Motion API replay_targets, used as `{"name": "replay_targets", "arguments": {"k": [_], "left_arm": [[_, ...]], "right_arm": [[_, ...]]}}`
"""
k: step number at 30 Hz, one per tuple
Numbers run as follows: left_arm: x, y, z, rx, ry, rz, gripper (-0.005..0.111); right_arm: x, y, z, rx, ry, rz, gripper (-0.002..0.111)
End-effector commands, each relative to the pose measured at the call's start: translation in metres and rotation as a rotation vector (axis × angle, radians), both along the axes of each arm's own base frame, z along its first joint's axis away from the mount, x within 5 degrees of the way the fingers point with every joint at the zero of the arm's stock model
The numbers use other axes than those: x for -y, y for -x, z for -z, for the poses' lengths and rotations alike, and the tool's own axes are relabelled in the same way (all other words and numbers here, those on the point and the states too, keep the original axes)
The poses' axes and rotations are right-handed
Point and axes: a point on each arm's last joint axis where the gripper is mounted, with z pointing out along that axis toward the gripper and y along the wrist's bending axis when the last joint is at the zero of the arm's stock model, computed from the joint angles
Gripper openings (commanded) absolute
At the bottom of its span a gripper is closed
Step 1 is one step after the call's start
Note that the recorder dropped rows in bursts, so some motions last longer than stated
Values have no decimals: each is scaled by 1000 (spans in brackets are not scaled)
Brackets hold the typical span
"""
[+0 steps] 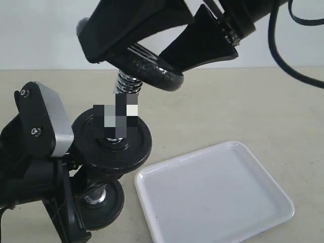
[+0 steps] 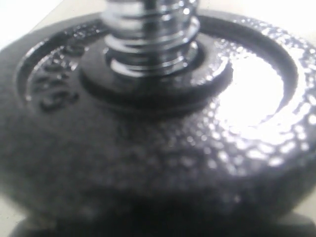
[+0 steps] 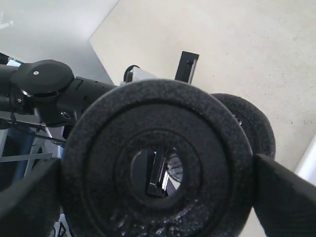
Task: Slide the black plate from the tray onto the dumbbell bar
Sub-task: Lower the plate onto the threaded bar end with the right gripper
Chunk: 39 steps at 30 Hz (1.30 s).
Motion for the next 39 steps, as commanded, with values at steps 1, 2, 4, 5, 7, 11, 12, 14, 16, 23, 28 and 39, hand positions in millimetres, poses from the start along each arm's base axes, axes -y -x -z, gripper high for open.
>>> {"name": "replay_targets", "arguments": {"k": [1,2,4,5,7,11,12,14,16,23,28,39], "left_arm": [[-9,-6,0,56,-103,-51,4],[-9,-6,0,56,-103,-51,4],[-9,-6,0,56,-103,-51,4],[-9,-6,0,56,-103,-51,4],[-9,-6,0,56,-103,-51,4],[-8,-6,0,48,-89,-51,4],[-7,-5,-1,43,-75,-44,4],[-4,-5,-4,48,-48,-22,4],[-2,-6,-9,57,-29,-15,4],[0,-7,-13,63,-13,-16,4],[0,-7,-13,63,-13,-16,4],[2,-6,-14,64,6,8,4]], "right_arm": [[3,4,-7,23,-4,16,0],[4,3,-6,23,10,24,0],[5,2,-4,23,28,35,0],[4,1,-4,21,30,33,0],[4,0,-3,17,32,33,0],[4,0,-2,20,46,30,0],[5,0,-1,22,62,33,0],[8,-3,2,36,102,62,0],[8,-6,7,34,111,90,0],[2,-19,37,14,137,131,0],[-1,-25,42,31,135,135,0],[-5,-36,49,55,141,153,0]]}}
